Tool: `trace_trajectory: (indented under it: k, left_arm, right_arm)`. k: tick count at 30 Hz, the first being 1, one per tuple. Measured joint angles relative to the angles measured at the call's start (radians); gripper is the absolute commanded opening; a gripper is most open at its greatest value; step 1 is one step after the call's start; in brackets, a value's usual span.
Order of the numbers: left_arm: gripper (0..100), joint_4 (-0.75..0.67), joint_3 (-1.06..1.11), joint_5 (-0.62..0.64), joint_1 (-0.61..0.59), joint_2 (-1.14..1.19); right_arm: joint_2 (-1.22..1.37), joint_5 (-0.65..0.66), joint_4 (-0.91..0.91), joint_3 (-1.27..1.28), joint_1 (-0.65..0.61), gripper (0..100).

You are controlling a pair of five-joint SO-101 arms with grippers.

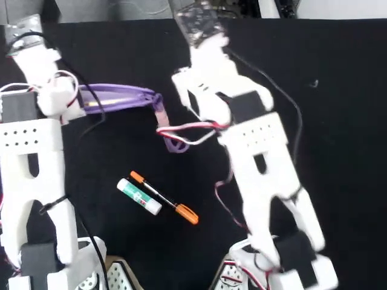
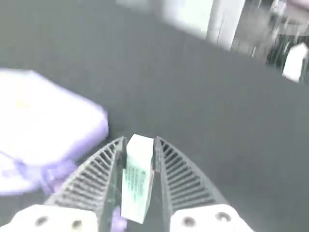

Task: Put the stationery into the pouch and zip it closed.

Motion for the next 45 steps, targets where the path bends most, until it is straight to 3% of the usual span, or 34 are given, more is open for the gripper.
trace_trajectory:
  k: [11,20,30,39,45]
  left_arm:
    - [3,0.018,0.0,0.0,0.038,0.0]
    - [3,0.018,0.02,0.0,0.069,-0.002]
    - [3,0.018,0.021,0.0,0.077,-0.002]
    - [3,0.018,0.021,0.0,0.077,-0.002]
    - [3,0.018,0.021,0.0,0.077,-0.002]
  right_arm:
    - [-0.41,-0.066,-0.405,0.387,-0.018,1.1]
    - [-0.631,-0.08,-0.704,0.635,-0.222,1.1]
    - [-0.649,-0.161,-1.212,0.98,-0.301,1.1]
    - [-0.638,-0.164,-1.425,1.16,-0.305,1.1]
    - [-0.433,-0.166,-1.596,1.151,-0.307,1.1]
